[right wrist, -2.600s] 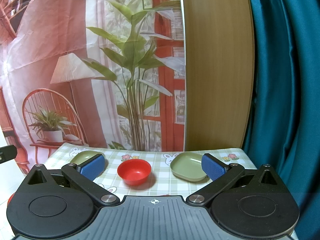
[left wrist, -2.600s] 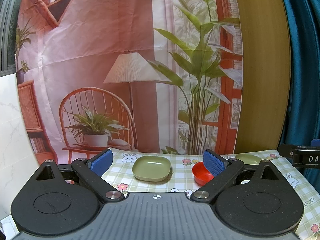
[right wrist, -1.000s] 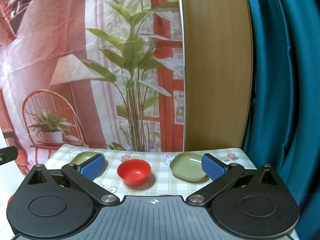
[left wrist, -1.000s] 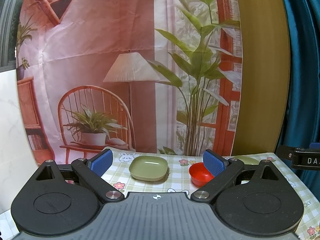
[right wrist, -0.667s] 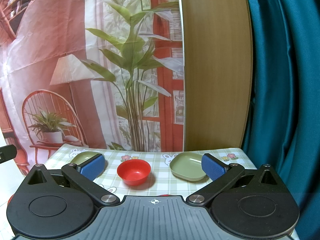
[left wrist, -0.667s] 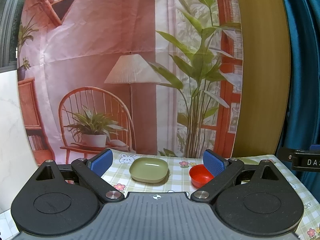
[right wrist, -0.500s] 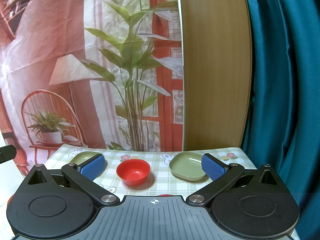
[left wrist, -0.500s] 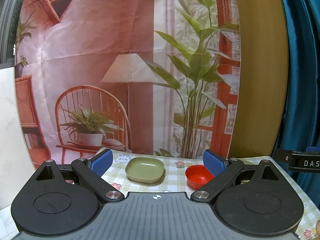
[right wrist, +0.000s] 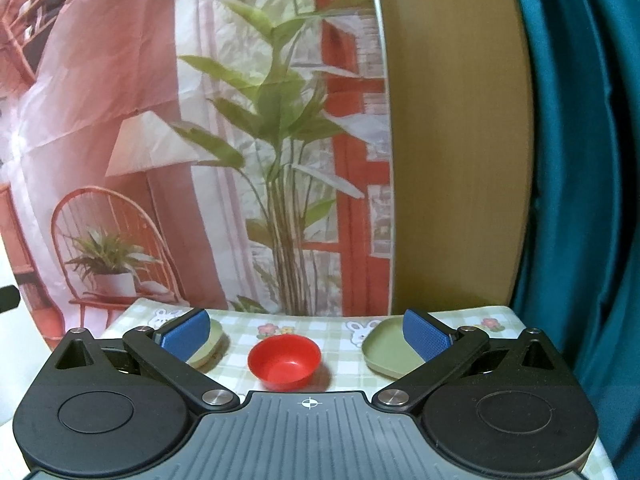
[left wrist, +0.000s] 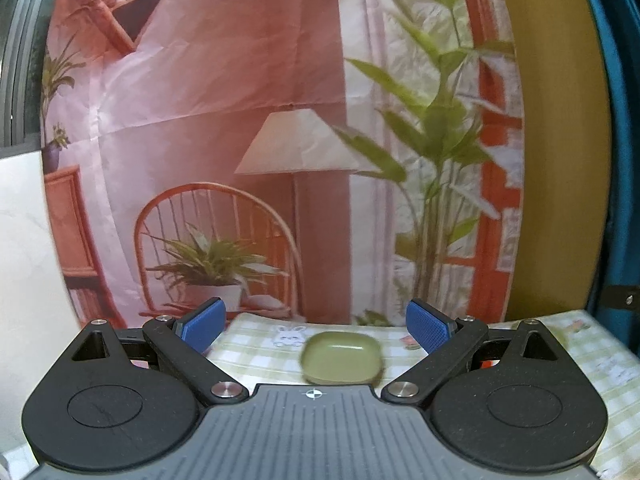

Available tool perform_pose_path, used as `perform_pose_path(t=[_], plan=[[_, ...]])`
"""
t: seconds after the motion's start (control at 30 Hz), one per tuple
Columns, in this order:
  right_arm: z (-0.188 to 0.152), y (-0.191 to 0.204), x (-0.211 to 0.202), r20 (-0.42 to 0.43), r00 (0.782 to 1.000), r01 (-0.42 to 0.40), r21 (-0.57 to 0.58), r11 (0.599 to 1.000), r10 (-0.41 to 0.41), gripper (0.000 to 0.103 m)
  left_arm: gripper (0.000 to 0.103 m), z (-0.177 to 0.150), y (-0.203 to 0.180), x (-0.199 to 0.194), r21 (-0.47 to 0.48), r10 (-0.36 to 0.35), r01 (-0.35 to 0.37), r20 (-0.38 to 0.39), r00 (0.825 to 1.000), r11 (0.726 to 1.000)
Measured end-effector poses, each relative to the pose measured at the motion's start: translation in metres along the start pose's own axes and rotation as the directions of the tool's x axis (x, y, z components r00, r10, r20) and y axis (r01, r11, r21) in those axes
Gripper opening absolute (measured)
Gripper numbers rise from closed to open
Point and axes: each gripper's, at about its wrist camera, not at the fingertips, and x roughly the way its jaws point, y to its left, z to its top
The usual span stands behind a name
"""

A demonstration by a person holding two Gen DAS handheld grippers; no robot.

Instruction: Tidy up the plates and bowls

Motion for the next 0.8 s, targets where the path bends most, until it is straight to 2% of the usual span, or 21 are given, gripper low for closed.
perform_pose_path(t=[0.23,0.5,0.67,0.8], plan=[[-0.008,0.029,0.033,-0.005,0.998,-0.062,-0.039,0.997,0.062,0.1,0.098,-0.007,0.028,0.027,0.071,0.038,-0.033,-0.064,0.997,0.997],[-0.023,0.068,0.064,-0.046,0.99,-0.138,-0.081,0.987,0.135,0.097,0.098,-0.025,0.058,0.053,0.072,0.057,-0.047,-0.148,0.987,0.996],[-0.034,0.089,0.082,-0.089,0.98,-0.182,-0.078,0.98,0.175,0.096,0.098,-0.04,0.076,0.068,0.067,0.073,-0.06,-0.205,0.976,0.996],[-0.043,0.114,0.096,-0.131,0.966,-0.235,-0.102,0.967,0.221,0.088,0.096,-0.056,0.093,0.077,0.064,0.073,-0.058,-0.256,0.964,0.996]])
